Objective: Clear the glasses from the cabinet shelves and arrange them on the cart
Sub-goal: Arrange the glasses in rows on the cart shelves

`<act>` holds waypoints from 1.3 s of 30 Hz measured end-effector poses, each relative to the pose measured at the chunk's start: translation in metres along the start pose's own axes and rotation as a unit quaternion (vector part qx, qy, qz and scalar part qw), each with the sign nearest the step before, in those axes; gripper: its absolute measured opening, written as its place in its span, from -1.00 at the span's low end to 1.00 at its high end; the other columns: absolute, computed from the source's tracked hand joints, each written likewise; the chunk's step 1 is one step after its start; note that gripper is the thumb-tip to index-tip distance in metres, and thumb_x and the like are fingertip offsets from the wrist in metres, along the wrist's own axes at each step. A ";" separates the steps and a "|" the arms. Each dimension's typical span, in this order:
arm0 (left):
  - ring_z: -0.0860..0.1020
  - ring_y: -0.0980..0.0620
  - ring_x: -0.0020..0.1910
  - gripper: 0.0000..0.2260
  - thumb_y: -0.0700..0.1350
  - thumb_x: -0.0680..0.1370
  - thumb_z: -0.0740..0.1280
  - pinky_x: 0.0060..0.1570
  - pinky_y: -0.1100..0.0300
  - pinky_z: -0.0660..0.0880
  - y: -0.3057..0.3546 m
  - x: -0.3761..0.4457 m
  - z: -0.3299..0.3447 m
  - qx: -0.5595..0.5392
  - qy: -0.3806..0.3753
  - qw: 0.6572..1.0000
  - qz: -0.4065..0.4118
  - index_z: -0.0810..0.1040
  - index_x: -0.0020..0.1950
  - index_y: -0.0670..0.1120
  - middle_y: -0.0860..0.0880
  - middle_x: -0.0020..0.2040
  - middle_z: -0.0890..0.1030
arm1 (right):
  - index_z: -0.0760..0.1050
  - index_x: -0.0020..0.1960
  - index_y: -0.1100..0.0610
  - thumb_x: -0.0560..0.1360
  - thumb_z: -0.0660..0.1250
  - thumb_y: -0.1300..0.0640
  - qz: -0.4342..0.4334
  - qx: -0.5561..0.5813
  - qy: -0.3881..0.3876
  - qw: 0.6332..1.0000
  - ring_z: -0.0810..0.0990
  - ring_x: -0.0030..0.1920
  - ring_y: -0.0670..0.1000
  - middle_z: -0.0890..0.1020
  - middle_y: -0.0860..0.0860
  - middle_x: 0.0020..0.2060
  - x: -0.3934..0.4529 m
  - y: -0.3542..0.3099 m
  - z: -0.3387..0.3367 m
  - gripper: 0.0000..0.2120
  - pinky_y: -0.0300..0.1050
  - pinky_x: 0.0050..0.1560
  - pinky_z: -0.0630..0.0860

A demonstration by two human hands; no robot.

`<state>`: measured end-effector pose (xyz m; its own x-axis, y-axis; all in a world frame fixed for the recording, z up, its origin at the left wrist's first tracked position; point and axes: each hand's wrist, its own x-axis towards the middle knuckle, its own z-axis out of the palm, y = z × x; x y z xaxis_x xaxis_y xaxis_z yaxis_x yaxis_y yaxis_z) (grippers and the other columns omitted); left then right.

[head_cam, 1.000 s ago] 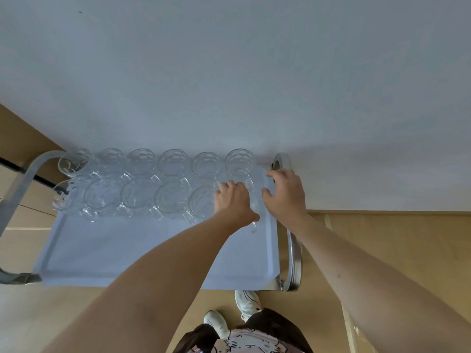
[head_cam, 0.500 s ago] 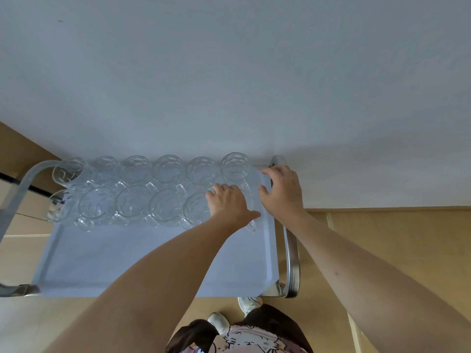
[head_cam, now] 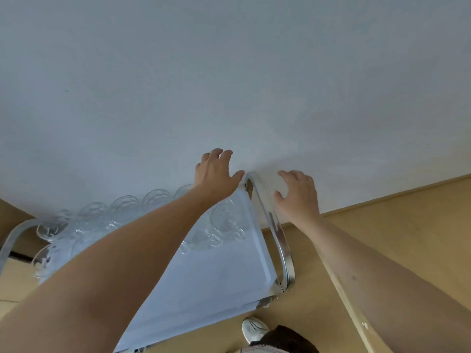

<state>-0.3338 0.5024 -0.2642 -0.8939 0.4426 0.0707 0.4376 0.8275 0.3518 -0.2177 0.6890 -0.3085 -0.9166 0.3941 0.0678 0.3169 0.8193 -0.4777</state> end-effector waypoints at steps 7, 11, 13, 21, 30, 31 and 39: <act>0.21 -0.19 0.53 -0.42 0.17 0.60 0.29 0.44 -0.14 0.26 0.080 -0.022 0.000 0.010 -0.019 0.985 0.169 0.31 0.55 -0.05 -0.15 0.56 0.27 | 0.25 0.57 0.02 0.58 0.30 -0.02 0.092 -0.068 0.062 0.991 0.25 0.44 0.16 0.36 0.06 0.46 -0.073 0.030 -0.059 -0.41 0.07 0.42 0.30; 0.19 -0.19 0.54 -0.42 0.17 0.60 0.26 0.45 -0.13 0.25 0.141 -0.038 0.007 0.005 -0.036 0.966 0.257 0.28 0.56 -0.04 -0.14 0.57 0.24 | 0.26 0.56 0.01 0.57 0.31 -0.10 0.151 -0.110 0.106 0.977 0.28 0.45 0.15 0.37 0.05 0.46 -0.116 0.058 -0.100 -0.39 0.07 0.42 0.31; 0.18 -0.19 0.54 -0.42 0.18 0.60 0.26 0.44 -0.14 0.25 0.174 -0.049 0.011 -0.005 -0.040 0.956 0.290 0.28 0.56 -0.03 -0.13 0.57 0.25 | 0.25 0.57 0.00 0.57 0.31 -0.12 0.181 -0.121 0.121 0.969 0.28 0.44 0.14 0.36 0.05 0.47 -0.136 0.075 -0.119 -0.38 0.07 0.42 0.30; 0.17 -0.18 0.54 -0.41 0.16 0.58 0.28 0.42 -0.11 0.24 0.326 -0.095 0.045 -0.015 -0.062 0.900 0.432 0.28 0.56 -0.02 -0.14 0.57 0.24 | 0.27 0.55 0.00 0.53 0.34 -0.09 0.302 -0.130 0.193 0.924 0.29 0.40 0.18 0.39 0.08 0.44 -0.223 0.162 -0.185 -0.37 0.07 0.33 0.33; 0.25 -0.15 0.48 -0.40 0.17 0.58 0.29 0.39 -0.08 0.29 0.520 -0.152 0.111 -0.045 -0.110 0.846 0.519 0.27 0.55 -0.03 -0.10 0.51 0.31 | 0.14 0.60 -0.01 0.55 0.32 -0.17 0.425 -0.151 0.200 0.870 0.27 0.47 0.22 0.28 0.09 0.53 -0.313 0.306 -0.281 -0.29 0.14 0.37 0.35; 0.24 -0.14 0.49 -0.40 0.17 0.59 0.28 0.41 -0.08 0.28 0.539 -0.157 0.119 -0.045 -0.116 0.842 0.525 0.26 0.56 -0.03 -0.10 0.52 0.31 | 0.14 0.61 -0.01 0.55 0.32 -0.17 0.435 -0.145 0.202 0.866 0.26 0.47 0.22 0.28 0.10 0.53 -0.320 0.322 -0.289 -0.28 0.14 0.38 0.35; 0.19 -0.15 0.53 -0.38 0.16 0.61 0.27 0.47 -0.11 0.24 0.651 -0.173 0.181 -0.012 -0.156 0.813 0.562 0.20 0.59 -0.06 -0.12 0.57 0.25 | 0.15 0.60 0.01 0.55 0.33 -0.15 0.489 -0.115 0.200 0.841 0.26 0.47 0.21 0.27 0.10 0.53 -0.346 0.427 -0.331 -0.30 0.14 0.42 0.33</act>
<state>0.1231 1.0271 -0.2161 0.1374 0.9831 0.1212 0.9550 -0.1640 0.2471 0.3154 1.0406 -0.2466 -0.0487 0.9975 0.0521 0.9525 0.0621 -0.2980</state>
